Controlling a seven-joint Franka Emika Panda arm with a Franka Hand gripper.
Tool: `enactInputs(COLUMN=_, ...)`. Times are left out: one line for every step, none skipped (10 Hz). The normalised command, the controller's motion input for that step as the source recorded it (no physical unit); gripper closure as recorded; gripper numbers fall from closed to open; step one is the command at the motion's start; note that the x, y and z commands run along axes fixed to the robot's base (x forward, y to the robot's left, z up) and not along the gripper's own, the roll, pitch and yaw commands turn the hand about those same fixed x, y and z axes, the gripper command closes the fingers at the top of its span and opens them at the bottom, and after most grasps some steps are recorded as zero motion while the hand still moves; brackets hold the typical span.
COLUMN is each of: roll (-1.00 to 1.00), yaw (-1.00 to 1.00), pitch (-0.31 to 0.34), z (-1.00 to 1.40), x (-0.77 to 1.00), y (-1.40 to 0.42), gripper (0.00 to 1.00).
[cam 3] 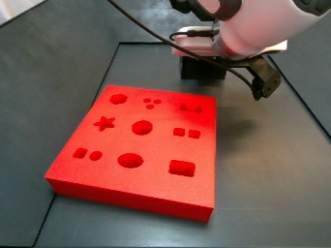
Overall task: Pick up the double-square object. Move up. Rotate the double-square object. Place the double-square object on the fixture. Regrasp the double-square object. Move to above the board. Insert the double-square object.
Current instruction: Move to above the board.
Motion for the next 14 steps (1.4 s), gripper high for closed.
enactInputs(roll=-0.11, yaw=0.06, pitch=0.161, z=1.00, x=0.23, y=-0.08, gripper=1.00)
enactInputs(roll=-0.10, yaw=0.06, pitch=0.171, z=1.00, x=0.23, y=-0.08, gripper=1.00)
enactInputs(roll=-0.08, yaw=0.08, pitch=0.187, z=1.00, x=0.22, y=-0.08, gripper=1.00)
enactInputs(roll=-0.06, yaw=0.09, pitch=0.186, z=1.00, x=0.21, y=-0.08, gripper=1.00)
enactInputs(roll=-0.03, yaw=0.13, pitch=0.166, z=1.00, x=0.21, y=-0.08, gripper=1.00)
enactInputs(roll=-0.02, yaw=0.13, pitch=0.158, z=1.00, x=0.20, y=-0.08, gripper=1.00)
enactInputs(roll=-0.02, yaw=0.14, pitch=0.134, z=1.00, x=0.20, y=-0.08, gripper=1.00)
enactInputs(roll=-0.02, yaw=0.14, pitch=0.113, z=1.00, x=0.20, y=-0.08, gripper=1.00)
enactInputs(roll=-0.02, yaw=0.14, pitch=0.098, z=1.00, x=0.19, y=-0.07, gripper=1.00)
enactInputs(roll=-0.02, yaw=0.13, pitch=0.085, z=1.00, x=0.18, y=-0.07, gripper=1.00)
enactInputs(roll=-0.02, yaw=0.12, pitch=0.078, z=1.00, x=0.17, y=-0.07, gripper=1.00)
enactInputs(roll=-0.02, yaw=0.10, pitch=0.076, z=1.00, x=0.16, y=-0.07, gripper=1.00)
enactInputs(roll=-0.02, yaw=0.09, pitch=0.073, z=1.00, x=0.15, y=-0.06, gripper=1.00)
enactInputs(roll=-0.03, yaw=0.08, pitch=0.071, z=1.00, x=0.13, y=-0.06, gripper=1.00)
